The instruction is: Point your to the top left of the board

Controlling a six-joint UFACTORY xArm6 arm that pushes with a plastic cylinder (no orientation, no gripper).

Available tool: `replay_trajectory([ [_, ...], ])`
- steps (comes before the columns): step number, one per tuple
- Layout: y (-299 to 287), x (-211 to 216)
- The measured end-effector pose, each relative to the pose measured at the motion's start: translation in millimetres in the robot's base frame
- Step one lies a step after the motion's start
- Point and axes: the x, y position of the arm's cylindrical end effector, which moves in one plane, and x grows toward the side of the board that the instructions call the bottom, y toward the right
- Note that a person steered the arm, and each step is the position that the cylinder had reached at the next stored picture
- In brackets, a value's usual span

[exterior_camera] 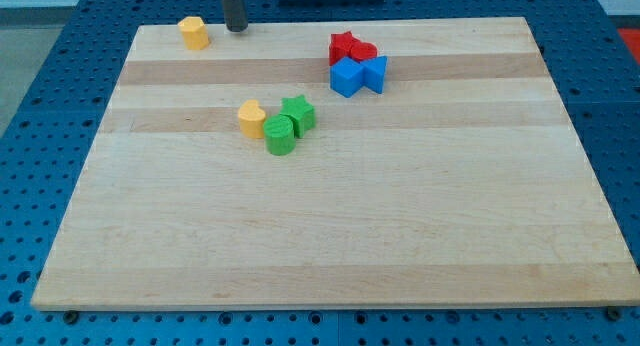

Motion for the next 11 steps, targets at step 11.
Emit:
replay_trajectory([
  [11, -137, 0],
])
